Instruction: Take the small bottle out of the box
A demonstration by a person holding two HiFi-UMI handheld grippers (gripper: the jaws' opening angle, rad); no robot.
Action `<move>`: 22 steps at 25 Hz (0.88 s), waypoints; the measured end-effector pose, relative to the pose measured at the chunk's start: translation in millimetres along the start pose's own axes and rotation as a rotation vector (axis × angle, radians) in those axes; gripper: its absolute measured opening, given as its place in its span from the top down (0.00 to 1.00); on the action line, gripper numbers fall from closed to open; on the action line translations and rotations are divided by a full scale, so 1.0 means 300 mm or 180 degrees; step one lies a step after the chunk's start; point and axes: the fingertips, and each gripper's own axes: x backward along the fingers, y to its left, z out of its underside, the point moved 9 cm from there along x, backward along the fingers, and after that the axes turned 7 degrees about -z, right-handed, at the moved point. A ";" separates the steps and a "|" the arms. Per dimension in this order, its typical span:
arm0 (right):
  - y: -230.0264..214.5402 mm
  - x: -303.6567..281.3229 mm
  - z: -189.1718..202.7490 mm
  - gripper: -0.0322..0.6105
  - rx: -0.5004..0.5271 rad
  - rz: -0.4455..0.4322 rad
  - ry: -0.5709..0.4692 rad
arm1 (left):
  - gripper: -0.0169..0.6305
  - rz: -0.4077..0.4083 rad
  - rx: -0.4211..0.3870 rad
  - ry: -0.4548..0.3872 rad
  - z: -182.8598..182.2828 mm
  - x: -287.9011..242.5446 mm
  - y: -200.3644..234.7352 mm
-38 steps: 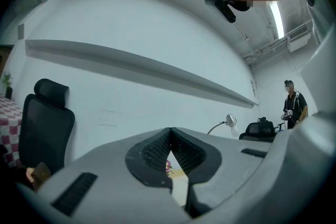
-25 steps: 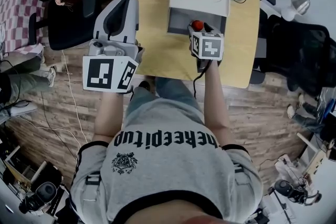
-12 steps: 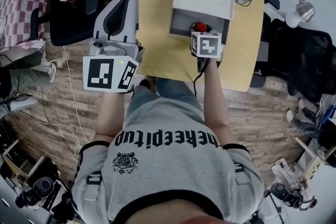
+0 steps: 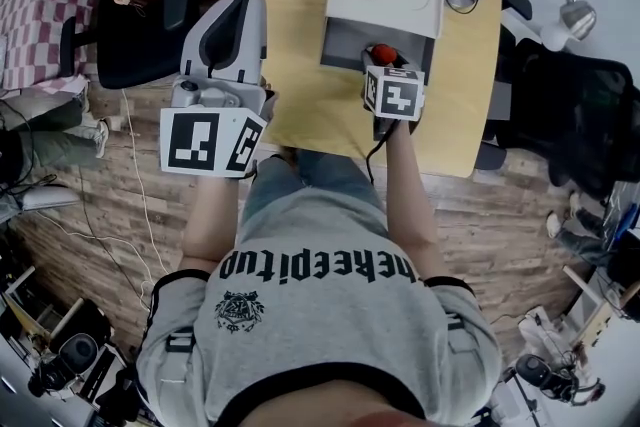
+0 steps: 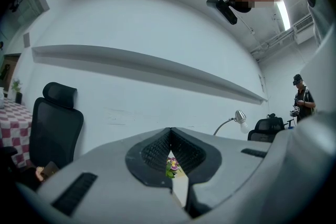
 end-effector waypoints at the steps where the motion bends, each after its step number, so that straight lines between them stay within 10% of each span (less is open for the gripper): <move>1: -0.001 0.007 0.000 0.60 -0.0009 -0.0012 -0.0039 | 0.97 0.0006 -0.0009 -0.0005 -0.002 0.002 -0.005; 22: 0.083 0.339 -0.079 0.61 -0.0150 -0.0016 -0.1293 | 0.97 0.0564 -0.0045 -0.0224 -0.106 0.051 -0.100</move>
